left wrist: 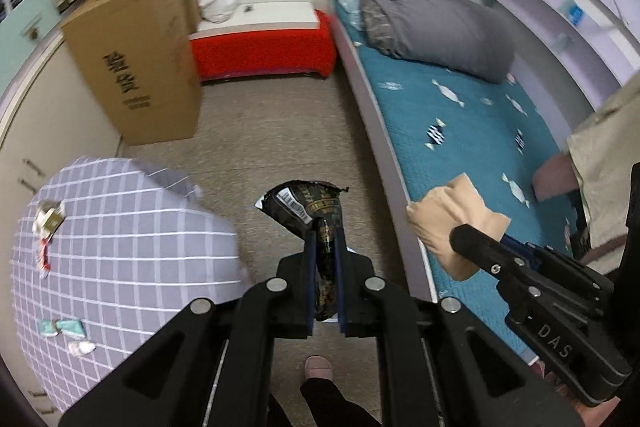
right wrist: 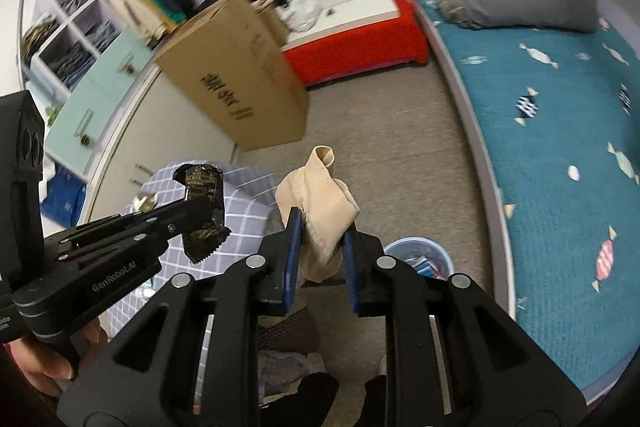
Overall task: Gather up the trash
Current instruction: 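Carry the black wrapper and brown paper to the bucket, then open both grippers to drop the items into the bucket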
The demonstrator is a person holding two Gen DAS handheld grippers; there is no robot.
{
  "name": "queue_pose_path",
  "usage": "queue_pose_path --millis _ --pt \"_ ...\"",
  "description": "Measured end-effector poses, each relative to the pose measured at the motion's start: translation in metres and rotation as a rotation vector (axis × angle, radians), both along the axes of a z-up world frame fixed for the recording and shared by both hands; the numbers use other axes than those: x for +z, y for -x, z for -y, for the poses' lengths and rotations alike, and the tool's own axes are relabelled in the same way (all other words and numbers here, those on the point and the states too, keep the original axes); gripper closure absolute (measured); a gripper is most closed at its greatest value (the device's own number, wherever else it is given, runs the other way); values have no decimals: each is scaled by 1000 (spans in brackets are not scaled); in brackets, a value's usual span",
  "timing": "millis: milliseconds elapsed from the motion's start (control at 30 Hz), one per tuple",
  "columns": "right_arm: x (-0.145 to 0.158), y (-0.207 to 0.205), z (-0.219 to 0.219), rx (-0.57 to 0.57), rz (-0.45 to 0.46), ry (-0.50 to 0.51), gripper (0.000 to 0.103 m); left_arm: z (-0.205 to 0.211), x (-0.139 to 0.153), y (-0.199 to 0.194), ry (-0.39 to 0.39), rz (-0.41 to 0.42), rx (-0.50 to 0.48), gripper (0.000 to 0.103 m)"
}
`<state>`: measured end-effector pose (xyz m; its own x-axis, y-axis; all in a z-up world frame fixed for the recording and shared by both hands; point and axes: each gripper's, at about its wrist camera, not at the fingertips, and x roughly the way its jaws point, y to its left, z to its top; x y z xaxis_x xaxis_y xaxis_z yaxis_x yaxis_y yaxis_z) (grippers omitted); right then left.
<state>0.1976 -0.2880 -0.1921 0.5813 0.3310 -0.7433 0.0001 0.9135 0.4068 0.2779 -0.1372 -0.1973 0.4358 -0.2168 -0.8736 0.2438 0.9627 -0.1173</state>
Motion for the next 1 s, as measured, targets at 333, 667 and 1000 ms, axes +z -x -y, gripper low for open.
queue_pose_path --millis 333,667,1000 --pt "-4 6 48 -76 17 -2 40 56 -8 -1 -39 -11 -88 95" --pt "-3 8 59 -131 7 -4 40 66 -8 -5 -52 -12 -116 95" --pt "7 18 62 -183 27 24 39 71 -6 -8 -45 -5 -147 94"
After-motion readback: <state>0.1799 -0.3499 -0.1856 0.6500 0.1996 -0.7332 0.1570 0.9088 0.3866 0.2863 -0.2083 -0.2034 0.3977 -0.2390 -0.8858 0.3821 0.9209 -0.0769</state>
